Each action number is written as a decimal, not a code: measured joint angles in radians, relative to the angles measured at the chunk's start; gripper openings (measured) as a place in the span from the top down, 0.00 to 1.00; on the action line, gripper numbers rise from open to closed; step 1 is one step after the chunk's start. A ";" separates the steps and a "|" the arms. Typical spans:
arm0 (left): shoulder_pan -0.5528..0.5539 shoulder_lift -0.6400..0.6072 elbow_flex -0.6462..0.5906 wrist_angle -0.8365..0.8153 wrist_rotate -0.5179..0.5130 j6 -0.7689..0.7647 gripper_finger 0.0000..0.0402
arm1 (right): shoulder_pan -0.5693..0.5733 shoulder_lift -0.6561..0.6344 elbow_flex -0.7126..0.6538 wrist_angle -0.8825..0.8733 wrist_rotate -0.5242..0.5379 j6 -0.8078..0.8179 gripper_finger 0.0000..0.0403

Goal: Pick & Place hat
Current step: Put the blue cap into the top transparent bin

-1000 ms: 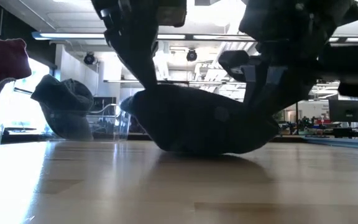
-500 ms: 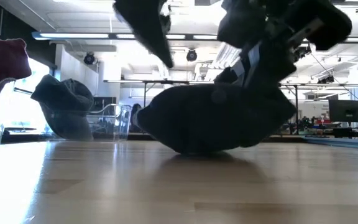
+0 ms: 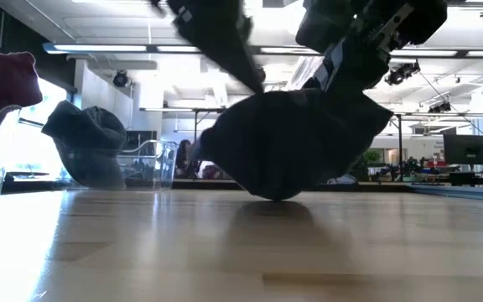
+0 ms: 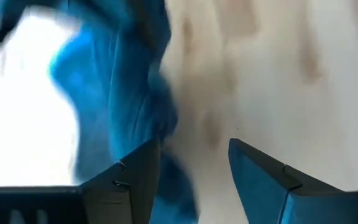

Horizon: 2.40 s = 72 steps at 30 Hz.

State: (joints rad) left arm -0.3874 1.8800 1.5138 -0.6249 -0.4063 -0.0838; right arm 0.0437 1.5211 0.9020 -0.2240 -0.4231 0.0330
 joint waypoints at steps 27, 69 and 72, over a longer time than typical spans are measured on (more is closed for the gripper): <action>0.008 0.090 0.013 0.104 -0.342 0.076 0.53 | -0.057 -0.004 0.000 0.086 -0.050 0.016 0.98; 0.034 0.022 0.014 -0.014 0.152 -0.053 0.99 | 0.127 0.119 -0.002 -0.042 0.285 0.284 0.97; 0.034 0.016 0.013 -0.021 0.137 -0.053 0.99 | 0.127 0.113 0.002 -0.114 0.344 0.281 0.99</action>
State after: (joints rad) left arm -0.3538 1.8958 1.5273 -0.6460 -0.2692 -0.1364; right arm 0.1711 1.6344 0.9043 -0.3378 -0.0793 0.3141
